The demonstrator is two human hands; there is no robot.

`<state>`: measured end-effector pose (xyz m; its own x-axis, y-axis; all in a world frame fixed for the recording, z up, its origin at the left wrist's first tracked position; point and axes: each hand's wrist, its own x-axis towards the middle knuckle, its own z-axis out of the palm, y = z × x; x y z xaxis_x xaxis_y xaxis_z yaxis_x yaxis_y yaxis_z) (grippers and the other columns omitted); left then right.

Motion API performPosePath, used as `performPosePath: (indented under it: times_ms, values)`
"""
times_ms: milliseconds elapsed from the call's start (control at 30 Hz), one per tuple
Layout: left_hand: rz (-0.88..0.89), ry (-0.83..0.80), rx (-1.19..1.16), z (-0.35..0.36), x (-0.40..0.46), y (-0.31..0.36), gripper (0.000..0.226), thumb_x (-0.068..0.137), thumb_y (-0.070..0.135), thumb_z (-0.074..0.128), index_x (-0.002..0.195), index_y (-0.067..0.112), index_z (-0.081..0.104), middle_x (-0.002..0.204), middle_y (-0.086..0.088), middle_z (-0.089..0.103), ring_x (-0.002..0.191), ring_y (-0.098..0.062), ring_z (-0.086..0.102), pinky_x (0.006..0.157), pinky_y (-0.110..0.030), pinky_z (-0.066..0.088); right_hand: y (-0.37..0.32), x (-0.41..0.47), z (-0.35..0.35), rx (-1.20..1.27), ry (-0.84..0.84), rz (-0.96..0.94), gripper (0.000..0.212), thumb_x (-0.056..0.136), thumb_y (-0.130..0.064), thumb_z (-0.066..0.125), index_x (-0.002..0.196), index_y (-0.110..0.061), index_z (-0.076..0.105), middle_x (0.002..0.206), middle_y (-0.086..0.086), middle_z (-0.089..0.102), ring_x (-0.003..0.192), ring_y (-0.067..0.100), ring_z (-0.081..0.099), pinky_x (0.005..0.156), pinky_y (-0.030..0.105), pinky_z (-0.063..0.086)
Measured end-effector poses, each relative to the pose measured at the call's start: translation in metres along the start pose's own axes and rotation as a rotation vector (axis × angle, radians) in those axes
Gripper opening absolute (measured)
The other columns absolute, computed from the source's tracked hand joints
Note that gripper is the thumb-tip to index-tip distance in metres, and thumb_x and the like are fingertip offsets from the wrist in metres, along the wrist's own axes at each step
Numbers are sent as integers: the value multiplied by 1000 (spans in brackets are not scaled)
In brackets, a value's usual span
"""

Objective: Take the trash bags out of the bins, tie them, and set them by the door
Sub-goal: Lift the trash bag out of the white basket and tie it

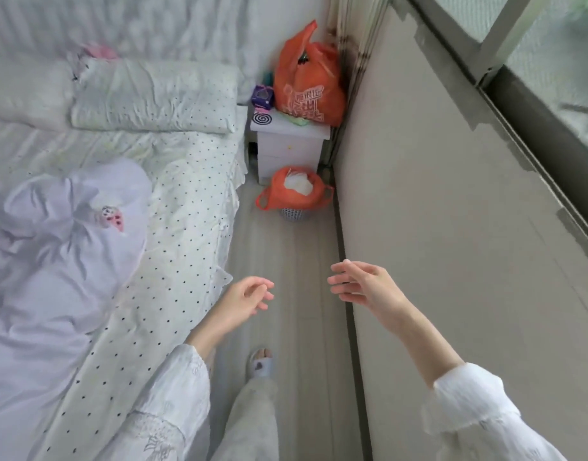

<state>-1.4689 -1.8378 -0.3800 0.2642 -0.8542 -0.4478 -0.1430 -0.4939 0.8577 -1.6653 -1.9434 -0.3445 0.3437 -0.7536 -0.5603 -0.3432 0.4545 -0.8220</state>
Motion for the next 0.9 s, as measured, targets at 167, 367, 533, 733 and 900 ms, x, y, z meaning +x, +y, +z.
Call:
performPosePath:
  times_ms: [167, 367, 533, 733, 900]
  values:
    - [-32, 38, 5, -56, 128, 53, 21, 95, 11, 38, 104, 11, 57, 86, 0, 61, 73, -12, 57, 68, -20, 44, -83, 119, 1, 28, 23, 19, 32, 97, -26, 43, 109, -5, 63, 91, 9, 69, 83, 22, 66, 76, 24, 53]
    - [-83, 41, 11, -83, 259, 101, 21, 95, 12, 38, 104, 13, 57, 88, -1, 62, 74, -12, 57, 68, -20, 44, -145, 239, -23, 48, 52, 75, 28, 96, -25, 44, 106, -8, 64, 90, 8, 69, 81, 20, 66, 77, 26, 53]
    - [-188, 36, 19, -82, 368, 108, 22, 95, 11, 38, 106, 10, 57, 88, -2, 61, 73, -12, 56, 66, -19, 43, -169, 366, -51, 14, 32, 153, 27, 96, -26, 44, 104, -9, 64, 90, 7, 70, 87, 23, 67, 78, 27, 53]
    - [-352, 157, -105, -70, 526, 113, 19, 95, 10, 39, 104, 10, 55, 87, -5, 60, 69, -12, 53, 64, -21, 41, -199, 538, -84, -33, 5, 210, 24, 94, -24, 47, 105, -10, 63, 89, 6, 69, 83, 21, 66, 73, 26, 53]
    - [-478, 172, -161, -47, 643, 84, 23, 94, 11, 43, 113, 7, 55, 100, -7, 57, 88, -17, 51, 62, -16, 41, -187, 676, -99, -87, 64, 296, 28, 96, -19, 44, 110, -3, 61, 93, 11, 65, 83, 24, 61, 73, 25, 50]
